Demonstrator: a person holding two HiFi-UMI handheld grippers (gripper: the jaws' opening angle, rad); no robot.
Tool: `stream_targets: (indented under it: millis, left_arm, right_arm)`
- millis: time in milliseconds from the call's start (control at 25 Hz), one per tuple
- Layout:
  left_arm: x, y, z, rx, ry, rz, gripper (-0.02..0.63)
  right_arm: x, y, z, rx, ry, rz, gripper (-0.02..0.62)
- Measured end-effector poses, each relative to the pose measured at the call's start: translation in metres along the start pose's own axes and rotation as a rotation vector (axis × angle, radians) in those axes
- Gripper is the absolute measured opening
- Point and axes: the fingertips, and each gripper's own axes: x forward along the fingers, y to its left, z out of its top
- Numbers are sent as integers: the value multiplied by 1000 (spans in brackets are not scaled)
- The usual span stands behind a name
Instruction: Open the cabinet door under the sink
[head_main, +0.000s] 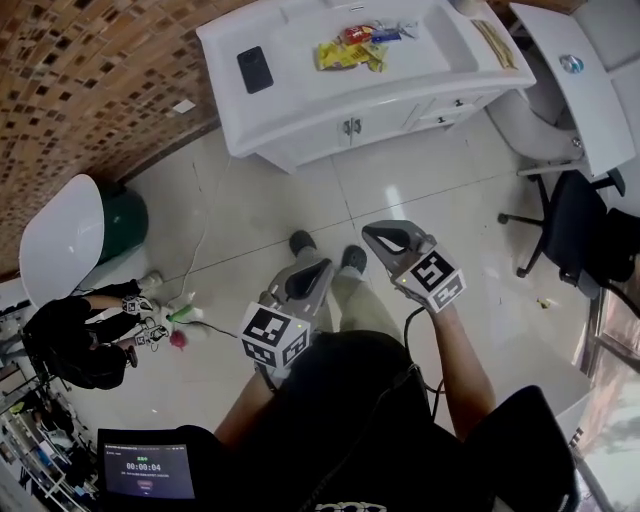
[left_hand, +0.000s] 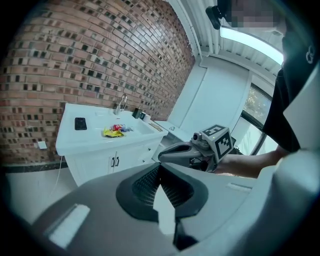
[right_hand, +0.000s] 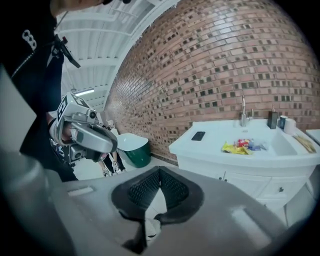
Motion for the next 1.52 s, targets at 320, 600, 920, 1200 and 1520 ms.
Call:
stream_targets:
  millis: [320, 600, 920, 1200, 1520]
  left_arm:
    - [18, 54, 7, -49, -46, -4, 15]
    - [45, 87, -21, -53, -31, -65, 15]
    - [87, 129, -37, -34, -47, -84, 15]
    - [114, 175, -57, -6, -6, -108, 15]
    - [138, 204, -81, -33, 28, -128, 17]
  right_arm:
    - [47, -54, -14, 33, 20, -72, -8]
    - [101, -117, -40, 48, 31, -184, -8]
    - [159, -175, -100, 69, 88, -252, 0]
    - [200, -222, -130, 103, 84, -329, 29]
    - [236, -248, -169, 87, 125, -336, 66]
